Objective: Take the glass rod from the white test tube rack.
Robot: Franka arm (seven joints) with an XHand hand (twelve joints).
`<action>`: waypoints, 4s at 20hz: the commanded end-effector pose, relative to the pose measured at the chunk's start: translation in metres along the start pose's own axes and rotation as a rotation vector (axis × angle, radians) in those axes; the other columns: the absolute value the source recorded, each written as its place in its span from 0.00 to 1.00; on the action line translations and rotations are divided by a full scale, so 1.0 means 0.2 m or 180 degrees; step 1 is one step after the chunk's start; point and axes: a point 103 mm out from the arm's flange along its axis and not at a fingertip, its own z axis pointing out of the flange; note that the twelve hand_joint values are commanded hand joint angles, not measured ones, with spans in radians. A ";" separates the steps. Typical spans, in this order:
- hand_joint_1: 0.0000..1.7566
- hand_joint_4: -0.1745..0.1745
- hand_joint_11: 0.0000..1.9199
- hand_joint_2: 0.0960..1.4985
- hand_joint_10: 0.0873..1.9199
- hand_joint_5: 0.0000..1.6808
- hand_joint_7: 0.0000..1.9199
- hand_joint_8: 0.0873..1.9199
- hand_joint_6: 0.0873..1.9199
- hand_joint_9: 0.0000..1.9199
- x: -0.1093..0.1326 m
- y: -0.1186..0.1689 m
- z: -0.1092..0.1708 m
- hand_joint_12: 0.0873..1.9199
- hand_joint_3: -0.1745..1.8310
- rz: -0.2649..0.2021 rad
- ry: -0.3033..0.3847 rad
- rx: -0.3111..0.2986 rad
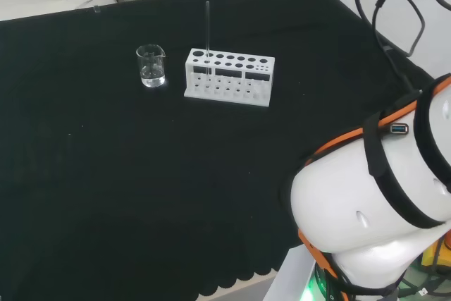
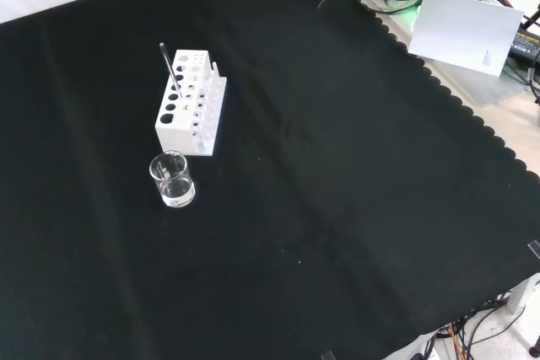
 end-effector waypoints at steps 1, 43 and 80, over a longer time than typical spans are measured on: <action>0.36 0.00 0.08 0.58 0.45 0.12 0.09 0.45 0.00 0.21 -0.01 0.19 0.03 0.73 0.32 -0.0126 -0.0004 -0.0021; 0.37 0.00 0.42 0.58 0.53 0.13 0.32 0.54 0.38 0.45 -0.05 0.94 0.62 0.67 0.33 -0.0490 0.0016 0.0548; 0.37 0.00 0.68 0.57 0.65 0.19 0.41 0.63 0.47 0.62 -0.15 0.90 0.97 0.67 0.34 -0.0501 -0.0045 0.0884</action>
